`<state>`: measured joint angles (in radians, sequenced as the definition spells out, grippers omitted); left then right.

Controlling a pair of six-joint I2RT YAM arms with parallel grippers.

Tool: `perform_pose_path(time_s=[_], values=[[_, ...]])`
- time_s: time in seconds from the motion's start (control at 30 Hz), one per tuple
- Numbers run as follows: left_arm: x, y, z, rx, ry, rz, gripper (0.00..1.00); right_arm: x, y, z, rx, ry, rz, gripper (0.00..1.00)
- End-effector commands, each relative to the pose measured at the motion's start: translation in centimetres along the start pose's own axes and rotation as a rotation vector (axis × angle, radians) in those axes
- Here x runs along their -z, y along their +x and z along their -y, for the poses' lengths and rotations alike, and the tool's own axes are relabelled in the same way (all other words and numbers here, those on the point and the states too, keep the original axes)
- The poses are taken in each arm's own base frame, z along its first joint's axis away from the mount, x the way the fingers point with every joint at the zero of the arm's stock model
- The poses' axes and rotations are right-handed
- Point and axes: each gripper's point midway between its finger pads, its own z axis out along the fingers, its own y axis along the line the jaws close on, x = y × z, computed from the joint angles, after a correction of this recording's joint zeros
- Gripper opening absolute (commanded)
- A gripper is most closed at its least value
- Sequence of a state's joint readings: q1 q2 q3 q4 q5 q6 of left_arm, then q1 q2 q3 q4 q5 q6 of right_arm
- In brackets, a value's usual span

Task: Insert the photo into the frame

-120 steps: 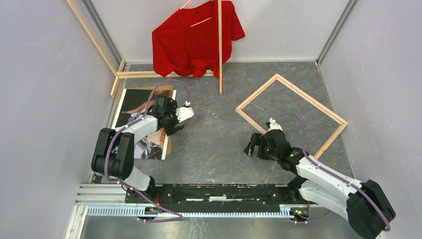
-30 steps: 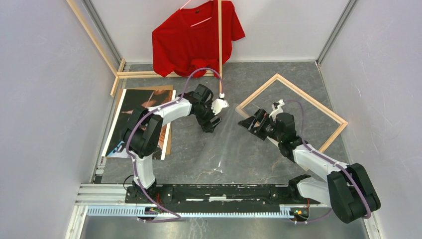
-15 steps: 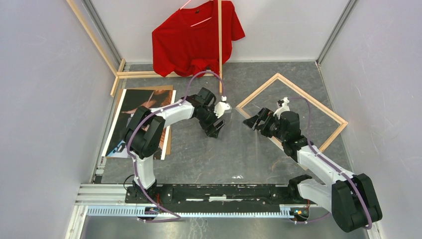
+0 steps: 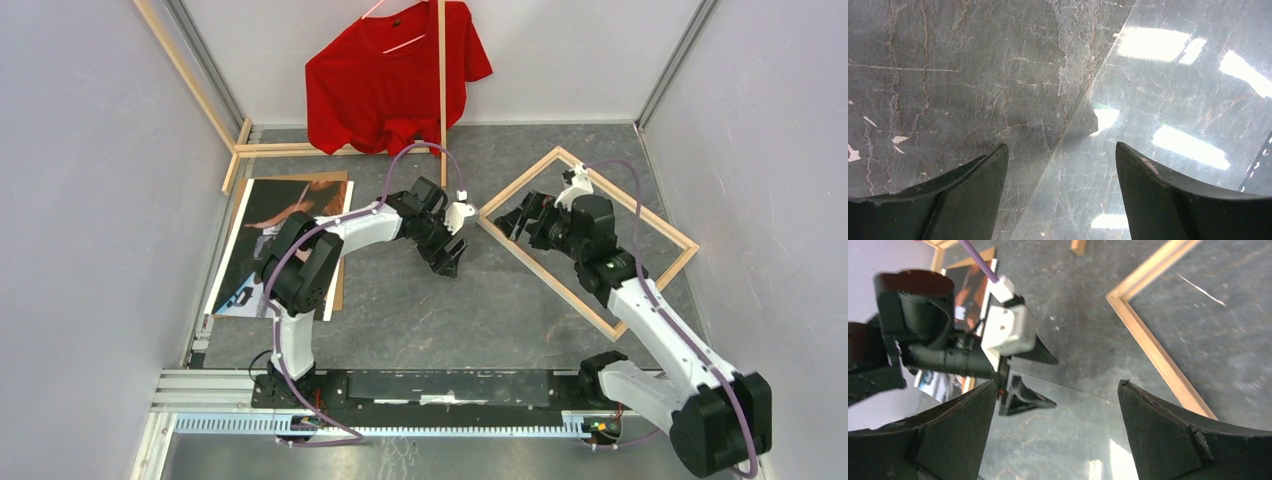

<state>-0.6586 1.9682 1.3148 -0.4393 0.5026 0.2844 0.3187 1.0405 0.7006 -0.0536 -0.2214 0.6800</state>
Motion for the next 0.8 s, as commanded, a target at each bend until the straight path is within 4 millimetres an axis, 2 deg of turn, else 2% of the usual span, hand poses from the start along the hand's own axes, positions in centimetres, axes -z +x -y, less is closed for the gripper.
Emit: perform_pose_path(time_s=[0.0,0.13,0.23,0.3,0.4,0.5,0.57,0.67,0.77], values=[[-1.1,0.1,0.3,0.027,0.027,0.007,0.85,3.5,2.7,3.0,0.074,0.142,-0.084,0.98],[-1.8,0.8,0.2,0.025,0.039,-0.007,0.85,6.4,7.8,4.5,0.024,0.141,-0.186,0.97],[-1.9,0.8,0.2,0.023,0.043,-0.007,0.85,8.4,9.6,5.8,0.030,0.209,-0.256,0.98],[-1.4,0.3,0.3,0.000,0.044,-0.004,0.85,8.8,10.9,5.8,0.009,0.198,-0.304,0.98],[0.7,-1.1,0.1,-0.060,0.032,0.000,0.88,8.9,13.2,7.5,0.001,0.253,-0.390,0.98],[4.5,-2.1,-1.1,-0.166,-0.012,-0.004,0.92,8.8,15.1,8.5,-0.014,0.268,-0.450,0.95],[7.6,-0.8,-2.7,-0.249,-0.067,-0.055,0.94,9.3,16.5,9.1,-0.021,0.282,-0.502,0.95],[12.1,4.2,-5.4,-0.367,-0.122,-0.193,0.95,11.2,19.2,9.7,-0.043,0.296,-0.618,0.95],[14.5,10.2,-6.6,-0.426,-0.140,-0.349,0.95,13.1,21.5,9.8,-0.086,0.295,-0.712,0.95]])
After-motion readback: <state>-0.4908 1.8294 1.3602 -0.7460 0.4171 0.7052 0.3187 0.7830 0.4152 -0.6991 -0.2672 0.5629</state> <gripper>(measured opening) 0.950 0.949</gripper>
